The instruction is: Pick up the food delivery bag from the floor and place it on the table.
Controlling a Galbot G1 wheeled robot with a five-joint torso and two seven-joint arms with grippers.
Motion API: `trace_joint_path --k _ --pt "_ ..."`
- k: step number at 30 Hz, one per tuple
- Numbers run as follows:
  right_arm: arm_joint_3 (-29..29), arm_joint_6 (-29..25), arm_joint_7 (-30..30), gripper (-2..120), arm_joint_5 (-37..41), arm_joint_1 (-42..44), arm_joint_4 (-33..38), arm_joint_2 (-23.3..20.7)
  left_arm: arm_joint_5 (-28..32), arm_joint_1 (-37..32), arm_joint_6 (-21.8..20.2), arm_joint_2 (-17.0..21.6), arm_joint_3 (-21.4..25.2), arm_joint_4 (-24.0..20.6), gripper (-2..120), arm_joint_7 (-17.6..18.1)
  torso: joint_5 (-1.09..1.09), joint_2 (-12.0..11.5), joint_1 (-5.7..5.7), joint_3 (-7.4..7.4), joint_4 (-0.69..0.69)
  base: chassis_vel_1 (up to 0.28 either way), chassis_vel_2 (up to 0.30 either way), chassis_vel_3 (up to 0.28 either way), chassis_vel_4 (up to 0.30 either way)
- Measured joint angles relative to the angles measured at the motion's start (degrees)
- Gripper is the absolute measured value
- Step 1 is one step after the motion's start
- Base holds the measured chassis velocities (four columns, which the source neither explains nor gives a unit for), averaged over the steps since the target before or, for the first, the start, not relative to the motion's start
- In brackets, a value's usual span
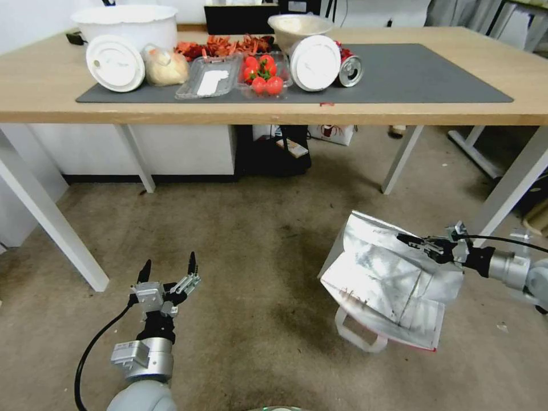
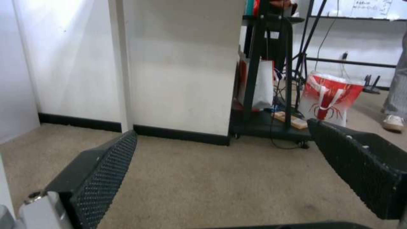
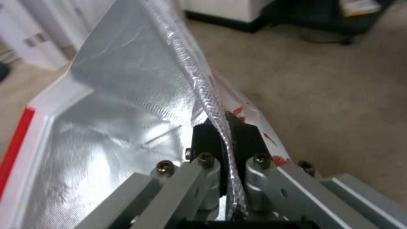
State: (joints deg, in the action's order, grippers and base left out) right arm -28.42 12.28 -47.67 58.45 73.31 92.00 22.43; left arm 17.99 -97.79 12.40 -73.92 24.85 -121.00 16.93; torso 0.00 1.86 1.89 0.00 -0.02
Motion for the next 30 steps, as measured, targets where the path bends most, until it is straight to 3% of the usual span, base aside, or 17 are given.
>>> trace_joint_path --k 7,9,21,30 --pt "-2.37 3.14 -3.32 0 4.02 3.23 3.7 -3.15 0.67 0.07 -0.56 0.1 0.25 -0.39 100 0.08 0.0 0.0 0.0 0.0 0.02 0.0 0.0 0.0 0.0" --pt "-2.83 5.67 -6.91 0 6.34 3.31 5.02 -4.89 1.13 -0.07 -0.87 0.35 0.61 -0.92 100 -0.15 0.0 0.0 0.0 0.0 0.02 0.0 0.0 0.0 0.0" --pt "-2.78 9.13 -13.27 0 8.38 2.76 5.52 -5.75 1.77 -0.16 -1.04 0.47 1.0 -1.45 100 -0.51 0.0 0.0 0.0 0.0 0.01 0.0 0.0 0.0 0.0" --pt "-2.61 10.5 -13.94 0 12.87 1.92 6.71 -6.96 2.16 0.03 -1.53 0.62 1.19 -1.6 100 -0.21 0.0 0.0 0.0 0.0 0.01 0.0 0.0 0.0 0.0"
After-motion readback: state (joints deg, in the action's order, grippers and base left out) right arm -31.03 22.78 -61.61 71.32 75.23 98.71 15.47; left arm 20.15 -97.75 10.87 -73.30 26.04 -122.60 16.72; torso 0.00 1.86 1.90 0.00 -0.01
